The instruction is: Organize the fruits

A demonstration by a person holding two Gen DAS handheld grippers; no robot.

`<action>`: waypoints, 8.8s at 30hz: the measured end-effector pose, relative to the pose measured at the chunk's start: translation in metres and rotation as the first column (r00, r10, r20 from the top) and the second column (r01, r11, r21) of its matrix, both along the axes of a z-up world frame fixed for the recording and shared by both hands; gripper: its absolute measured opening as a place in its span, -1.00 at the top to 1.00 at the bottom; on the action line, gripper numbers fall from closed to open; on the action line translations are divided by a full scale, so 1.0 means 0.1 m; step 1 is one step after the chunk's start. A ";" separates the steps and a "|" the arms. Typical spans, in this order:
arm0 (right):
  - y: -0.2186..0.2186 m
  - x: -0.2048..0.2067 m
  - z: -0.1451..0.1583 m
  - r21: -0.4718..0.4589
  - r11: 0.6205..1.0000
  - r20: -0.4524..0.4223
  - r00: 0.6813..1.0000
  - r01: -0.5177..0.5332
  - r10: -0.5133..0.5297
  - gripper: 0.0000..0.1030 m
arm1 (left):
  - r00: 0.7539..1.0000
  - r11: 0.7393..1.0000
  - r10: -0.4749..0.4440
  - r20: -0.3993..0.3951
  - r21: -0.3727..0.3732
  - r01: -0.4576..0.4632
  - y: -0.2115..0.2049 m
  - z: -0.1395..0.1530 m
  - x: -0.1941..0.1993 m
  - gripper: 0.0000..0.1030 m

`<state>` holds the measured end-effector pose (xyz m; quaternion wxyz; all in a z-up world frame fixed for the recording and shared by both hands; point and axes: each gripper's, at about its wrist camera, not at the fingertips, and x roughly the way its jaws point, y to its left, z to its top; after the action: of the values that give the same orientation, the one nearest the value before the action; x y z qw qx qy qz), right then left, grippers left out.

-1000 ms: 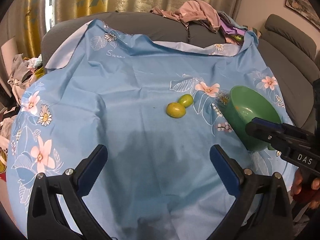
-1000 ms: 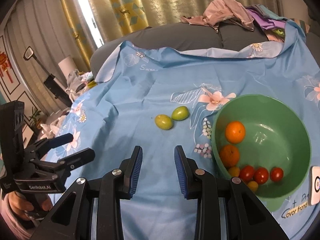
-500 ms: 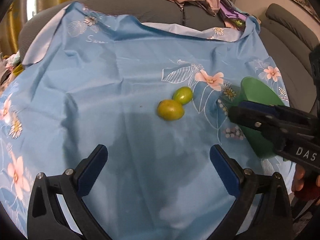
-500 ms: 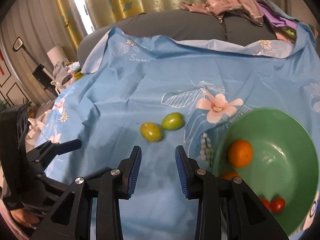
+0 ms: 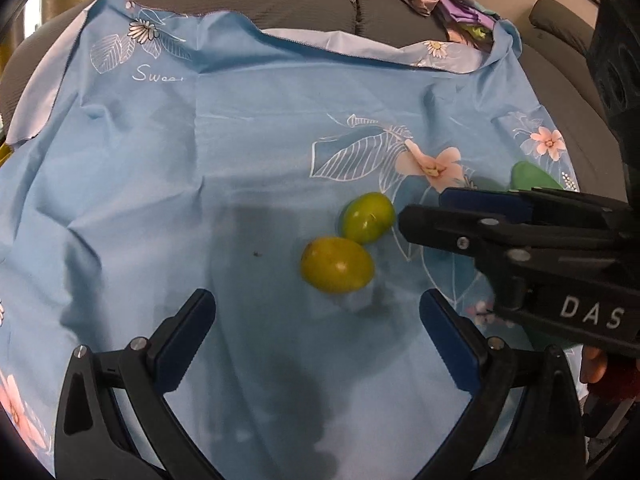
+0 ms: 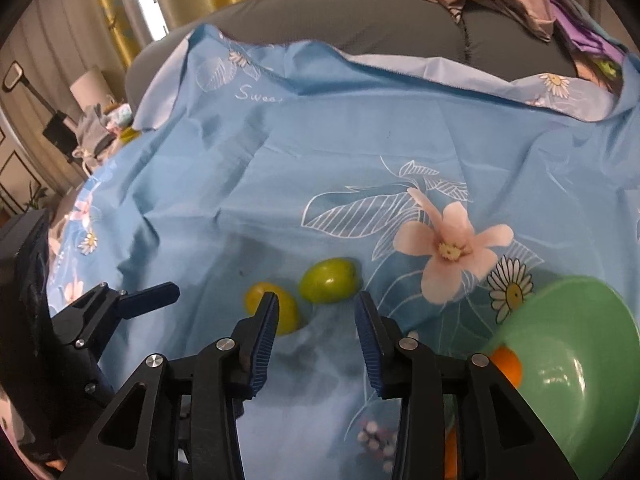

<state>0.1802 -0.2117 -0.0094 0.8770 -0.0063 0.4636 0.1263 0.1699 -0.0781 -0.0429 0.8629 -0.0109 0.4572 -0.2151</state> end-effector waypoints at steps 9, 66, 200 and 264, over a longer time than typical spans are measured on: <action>0.06 0.32 -0.19 -0.057 0.998 -0.076 0.997 -0.008 0.004 0.16 | 1.000 1.000 0.019 -0.024 0.006 -0.018 -0.12 -0.14 0.21 -0.86; 0.13 0.71 -0.48 0.034 0.998 -0.093 0.994 0.062 -0.058 0.33 | 0.999 0.991 0.027 -0.030 -0.128 -0.031 0.36 -0.01 0.06 0.12; -1.63 -1.60 0.62 0.046 0.957 0.173 0.941 0.286 -0.290 0.09 | 0.976 0.980 -0.157 0.149 0.146 0.136 -1.46 1.22 -0.98 -0.99; -1.63 -1.57 1.34 -0.035 0.977 0.184 0.962 0.211 -0.202 0.06 | 0.973 0.966 -0.138 0.186 0.243 0.090 -1.61 1.88 -0.97 -0.99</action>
<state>0.0234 -0.3742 0.1242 0.9231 0.0070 0.3840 0.0204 0.0732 -0.2388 0.1449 0.8861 0.1387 0.3895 -0.2095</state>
